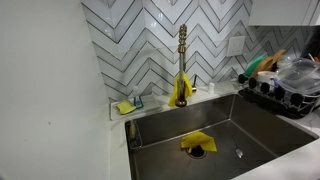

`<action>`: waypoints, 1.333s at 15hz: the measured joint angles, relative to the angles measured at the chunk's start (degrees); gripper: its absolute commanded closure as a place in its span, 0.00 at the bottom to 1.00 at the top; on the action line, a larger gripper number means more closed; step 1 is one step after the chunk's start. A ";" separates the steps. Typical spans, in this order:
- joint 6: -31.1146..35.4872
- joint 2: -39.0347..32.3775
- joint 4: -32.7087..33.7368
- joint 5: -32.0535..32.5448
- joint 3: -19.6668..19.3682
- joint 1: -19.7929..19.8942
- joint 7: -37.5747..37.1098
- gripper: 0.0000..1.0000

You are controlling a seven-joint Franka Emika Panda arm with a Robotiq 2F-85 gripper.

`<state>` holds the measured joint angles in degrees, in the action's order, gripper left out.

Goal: Pick up the brown lid from the silver cup and put it on the kitchen counter, pick up the green measuring spoon and put it in the silver cup

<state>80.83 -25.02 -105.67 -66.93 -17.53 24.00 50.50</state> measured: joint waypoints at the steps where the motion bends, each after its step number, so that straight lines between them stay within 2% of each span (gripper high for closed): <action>1: -0.18 -0.19 0.17 -0.22 0.00 0.01 -0.07 0.53; 3: -0.33 -0.46 0.45 -0.62 0.03 0.01 -0.29 0.63; 4: -0.36 -0.57 0.57 -0.81 0.05 0.01 -0.47 0.61; 13: -1.35 -0.92 0.75 -2.90 0.07 0.17 -1.06 0.70; 17: -1.57 -1.02 0.76 -3.84 0.12 0.19 -1.08 0.82; 18: -1.58 -1.04 0.76 -3.94 0.17 0.19 -1.08 0.95; 19: -1.59 -1.07 0.76 -4.01 0.22 0.19 -1.09 0.91; 20: -1.63 -1.10 0.76 -4.07 0.26 0.19 -1.09 0.95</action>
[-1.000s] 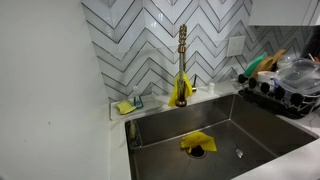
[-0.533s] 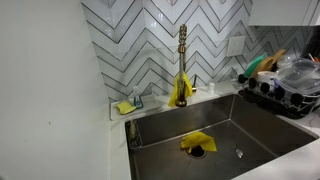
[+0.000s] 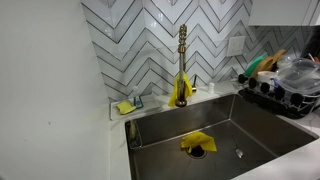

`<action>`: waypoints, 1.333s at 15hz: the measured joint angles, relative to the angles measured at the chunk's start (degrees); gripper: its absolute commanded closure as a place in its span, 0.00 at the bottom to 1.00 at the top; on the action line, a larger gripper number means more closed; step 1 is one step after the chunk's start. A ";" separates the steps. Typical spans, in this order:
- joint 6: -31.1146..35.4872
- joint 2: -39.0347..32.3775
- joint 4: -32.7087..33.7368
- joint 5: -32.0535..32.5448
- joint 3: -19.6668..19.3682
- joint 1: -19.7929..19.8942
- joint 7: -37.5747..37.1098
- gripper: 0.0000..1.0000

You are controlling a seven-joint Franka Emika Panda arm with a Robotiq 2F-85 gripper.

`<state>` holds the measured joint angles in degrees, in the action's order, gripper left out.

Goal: Pick up the brown lid from the silver cup and put it on the kitchen counter, pick up the green measuring spoon and put it in the silver cup

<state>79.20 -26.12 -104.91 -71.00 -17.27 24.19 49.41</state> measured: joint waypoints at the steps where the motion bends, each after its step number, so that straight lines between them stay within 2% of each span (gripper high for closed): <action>1: -0.05 -0.04 0.01 -0.08 0.04 0.00 0.00 1.00; 2: -0.45 -0.05 0.05 -0.40 0.06 0.01 -0.11 0.97; 13: -4.60 0.46 2.03 -1.82 -0.26 1.61 -0.01 0.97; 18: -4.96 3.37 1.95 -1.79 -2.79 3.38 0.12 0.97; 20: -2.77 4.74 1.70 -1.55 -4.36 3.73 0.12 0.97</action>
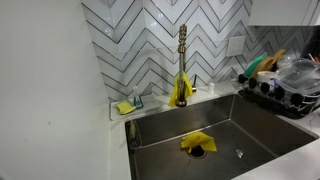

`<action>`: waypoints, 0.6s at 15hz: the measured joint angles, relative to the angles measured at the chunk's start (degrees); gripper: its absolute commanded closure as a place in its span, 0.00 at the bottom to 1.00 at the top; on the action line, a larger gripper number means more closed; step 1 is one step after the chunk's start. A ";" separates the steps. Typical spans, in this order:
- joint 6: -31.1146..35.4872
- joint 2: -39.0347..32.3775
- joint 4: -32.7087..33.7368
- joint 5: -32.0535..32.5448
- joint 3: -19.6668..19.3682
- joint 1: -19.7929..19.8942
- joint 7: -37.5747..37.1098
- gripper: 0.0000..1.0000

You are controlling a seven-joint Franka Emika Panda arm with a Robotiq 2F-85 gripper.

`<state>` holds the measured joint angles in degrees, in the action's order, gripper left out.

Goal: Pick up the brown lid from the silver cup and put it on the kitchen counter, pick up the green measuring spoon and put it in the silver cup

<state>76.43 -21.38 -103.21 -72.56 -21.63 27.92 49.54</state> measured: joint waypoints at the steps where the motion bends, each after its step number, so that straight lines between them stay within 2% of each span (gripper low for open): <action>1: 1.90 0.67 -0.24 0.19 -0.69 0.05 0.00 0.97; 4: 10.53 2.19 -1.17 1.18 -1.90 -0.04 0.00 0.97; 9: 23.89 3.13 -4.35 3.25 -1.26 -1.59 0.01 0.97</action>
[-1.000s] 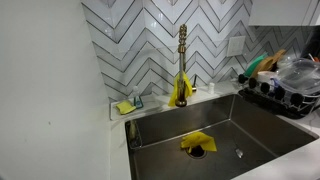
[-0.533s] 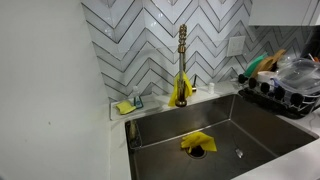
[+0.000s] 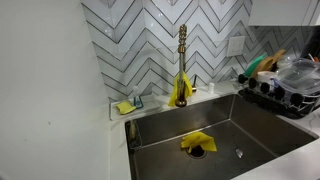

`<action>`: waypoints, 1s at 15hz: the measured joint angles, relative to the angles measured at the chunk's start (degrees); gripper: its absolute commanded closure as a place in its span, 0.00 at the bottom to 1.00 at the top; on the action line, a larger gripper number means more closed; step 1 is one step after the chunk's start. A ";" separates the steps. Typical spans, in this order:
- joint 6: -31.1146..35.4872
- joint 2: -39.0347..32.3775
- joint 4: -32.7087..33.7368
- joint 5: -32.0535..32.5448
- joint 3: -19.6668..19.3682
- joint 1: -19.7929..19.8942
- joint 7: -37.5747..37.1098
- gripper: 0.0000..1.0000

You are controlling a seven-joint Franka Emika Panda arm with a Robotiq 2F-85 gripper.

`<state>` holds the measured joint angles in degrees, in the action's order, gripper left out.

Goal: Pick up the brown lid from the silver cup and put it on the kitchen counter, pick up the green measuring spoon and put it in the silver cup

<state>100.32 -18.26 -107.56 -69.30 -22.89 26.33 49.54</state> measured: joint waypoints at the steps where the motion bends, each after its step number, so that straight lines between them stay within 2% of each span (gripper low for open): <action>1: 2.00 -0.01 -0.69 0.02 0.54 -0.47 0.06 0.97; 9: 14.27 -1.41 -2.19 -0.20 5.37 -3.96 1.76 0.97; 15: 17.52 -2.23 -1.78 -1.13 7.54 -4.79 2.50 0.96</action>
<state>117.84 -20.49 -109.34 -70.43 -15.35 21.53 52.04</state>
